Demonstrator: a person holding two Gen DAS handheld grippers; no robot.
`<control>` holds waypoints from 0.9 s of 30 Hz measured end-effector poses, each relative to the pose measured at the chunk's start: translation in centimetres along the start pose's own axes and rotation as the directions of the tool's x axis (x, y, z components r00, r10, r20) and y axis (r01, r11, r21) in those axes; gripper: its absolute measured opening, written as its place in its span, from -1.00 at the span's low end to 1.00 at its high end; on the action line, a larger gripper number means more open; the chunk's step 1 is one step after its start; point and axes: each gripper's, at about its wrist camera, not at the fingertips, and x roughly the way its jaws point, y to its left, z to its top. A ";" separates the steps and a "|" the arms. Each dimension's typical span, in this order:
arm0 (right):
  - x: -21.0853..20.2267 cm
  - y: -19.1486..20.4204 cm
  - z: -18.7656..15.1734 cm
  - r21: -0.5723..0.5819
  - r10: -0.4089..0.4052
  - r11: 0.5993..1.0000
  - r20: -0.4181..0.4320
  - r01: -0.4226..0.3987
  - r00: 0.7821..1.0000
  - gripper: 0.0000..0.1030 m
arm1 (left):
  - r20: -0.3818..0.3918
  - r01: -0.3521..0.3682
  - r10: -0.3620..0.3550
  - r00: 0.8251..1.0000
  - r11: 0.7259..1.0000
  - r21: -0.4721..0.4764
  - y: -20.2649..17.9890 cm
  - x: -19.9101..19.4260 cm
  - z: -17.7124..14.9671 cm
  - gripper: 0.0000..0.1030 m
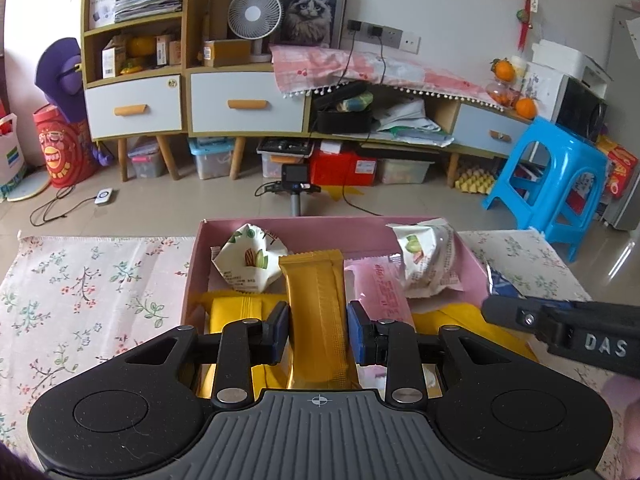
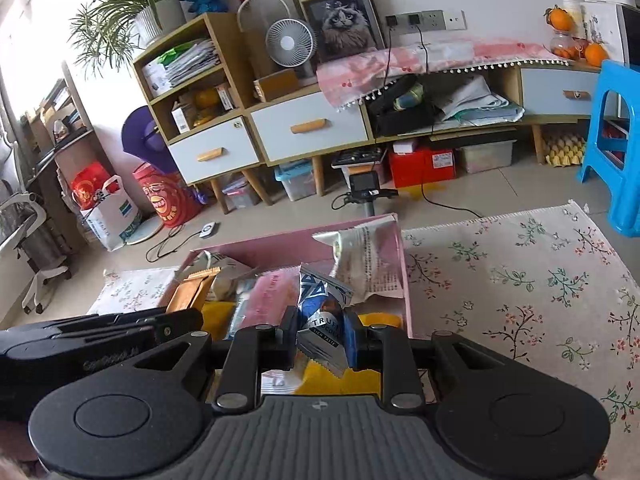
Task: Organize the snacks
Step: 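Carry the orange-yellow bar and silver foil pack into the tray box and open both tools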
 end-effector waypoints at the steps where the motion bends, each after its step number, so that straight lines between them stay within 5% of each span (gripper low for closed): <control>1: 0.1 0.0 -0.1 0.001 -0.002 1.000 -0.003 0.002 1.000 -0.76 | 0.002 -0.004 0.004 1.000 1.000 -0.001 0.0 0.1 0.0 -0.45; 10: -0.1 -0.1 0.1 -0.006 -0.001 1.000 -0.002 0.001 1.000 -0.69 | 0.037 -0.016 0.016 0.999 1.000 -0.020 0.4 0.3 0.1 -0.30; 14: -0.3 0.1 0.3 -0.015 0.006 1.000 0.000 -0.006 1.000 -0.36 | 0.054 -0.007 0.007 0.999 1.000 -0.003 0.3 -0.3 0.0 -0.01; 19: -1.1 0.3 0.3 -0.016 0.015 1.000 0.007 -0.015 1.000 -0.21 | 0.054 0.002 -0.003 0.999 1.000 0.015 0.3 -1.3 -0.2 0.21; 27: -2.9 1.1 0.1 -0.041 0.012 0.999 0.018 -0.011 1.000 0.14 | 0.041 0.027 -0.028 0.999 0.999 0.030 1.0 -3.8 -1.6 0.36</control>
